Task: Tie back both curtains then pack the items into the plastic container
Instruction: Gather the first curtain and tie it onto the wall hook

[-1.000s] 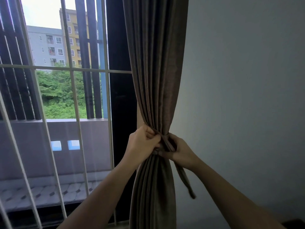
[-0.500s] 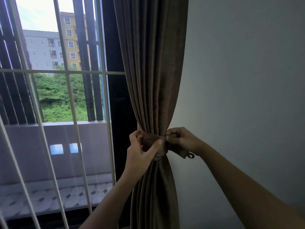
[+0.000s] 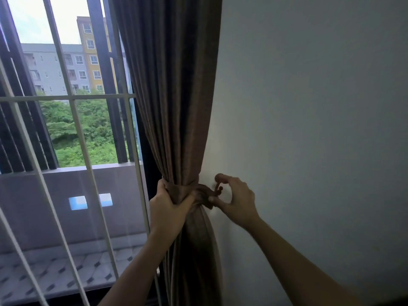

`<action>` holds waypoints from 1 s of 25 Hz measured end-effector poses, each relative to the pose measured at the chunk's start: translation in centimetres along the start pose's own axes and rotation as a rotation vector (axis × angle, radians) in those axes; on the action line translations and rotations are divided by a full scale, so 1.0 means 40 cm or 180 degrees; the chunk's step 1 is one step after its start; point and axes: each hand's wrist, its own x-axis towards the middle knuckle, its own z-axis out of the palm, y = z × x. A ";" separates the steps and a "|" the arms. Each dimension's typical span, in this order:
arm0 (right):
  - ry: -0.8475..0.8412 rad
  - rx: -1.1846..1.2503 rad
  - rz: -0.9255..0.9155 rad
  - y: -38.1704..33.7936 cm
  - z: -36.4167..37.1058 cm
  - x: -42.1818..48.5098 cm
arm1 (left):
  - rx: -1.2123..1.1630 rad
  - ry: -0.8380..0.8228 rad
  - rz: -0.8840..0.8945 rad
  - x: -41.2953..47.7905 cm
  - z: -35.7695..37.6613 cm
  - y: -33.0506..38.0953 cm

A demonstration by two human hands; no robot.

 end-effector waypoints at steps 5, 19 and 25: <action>-0.0021 0.2144 0.2467 -0.005 0.117 -0.051 | 0.0153 0.0182 0.0067 0.018 0.003 -0.025; 0.0957 0.2571 0.1290 0.053 0.116 0.038 | 0.0172 0.0361 0.0112 0.041 0.014 -0.052; 0.1020 0.1719 0.0701 0.076 0.130 0.045 | 0.0058 0.0445 0.0054 0.032 0.017 -0.048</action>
